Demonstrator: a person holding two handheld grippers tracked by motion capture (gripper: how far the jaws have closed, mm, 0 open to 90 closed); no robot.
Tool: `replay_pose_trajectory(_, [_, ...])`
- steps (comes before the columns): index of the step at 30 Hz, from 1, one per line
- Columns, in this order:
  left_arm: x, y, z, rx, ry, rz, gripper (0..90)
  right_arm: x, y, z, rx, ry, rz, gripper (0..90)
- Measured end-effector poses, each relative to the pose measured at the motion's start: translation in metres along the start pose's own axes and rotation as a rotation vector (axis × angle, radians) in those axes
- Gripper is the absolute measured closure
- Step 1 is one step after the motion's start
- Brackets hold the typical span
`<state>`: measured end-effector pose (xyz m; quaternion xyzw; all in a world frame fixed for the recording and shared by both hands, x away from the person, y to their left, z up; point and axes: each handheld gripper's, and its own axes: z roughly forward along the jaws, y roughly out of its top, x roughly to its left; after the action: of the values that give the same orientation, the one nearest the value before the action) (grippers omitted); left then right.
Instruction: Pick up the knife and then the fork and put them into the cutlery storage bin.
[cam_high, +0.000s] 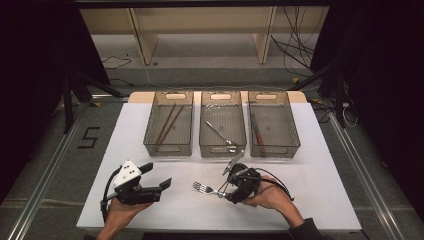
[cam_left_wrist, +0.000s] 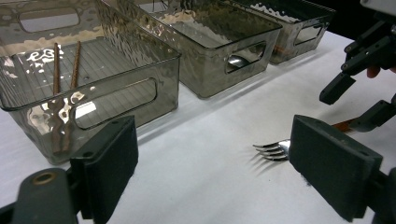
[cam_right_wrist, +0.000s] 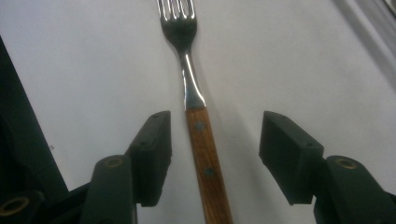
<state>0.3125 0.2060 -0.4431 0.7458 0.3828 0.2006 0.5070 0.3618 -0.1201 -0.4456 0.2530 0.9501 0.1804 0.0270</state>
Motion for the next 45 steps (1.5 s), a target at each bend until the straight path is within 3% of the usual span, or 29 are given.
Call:
replay_pose_trajectory(10, [0.000,0.000,0.000,-0.001,0.000,0.001,15.4,0.004,-0.001,0.007,0.049,-0.010,-0.041,59.2])
replay_pose_trajectory(23, [0.000,0.000,0.000,-0.001,0.001,0.003,15.4,0.009,-0.001,0.015,0.090,-0.030,-0.100,69.5])
replay_pose_trajectory(36, [-0.001,0.000,0.000,0.001,-0.004,0.008,15.4,0.012,0.002,0.016,0.107,-0.035,-0.106,74.9])
replay_pose_trajectory(45, [-0.001,0.000,0.000,0.000,-0.003,0.007,15.4,0.014,0.002,0.013,0.105,-0.044,-0.141,77.3])
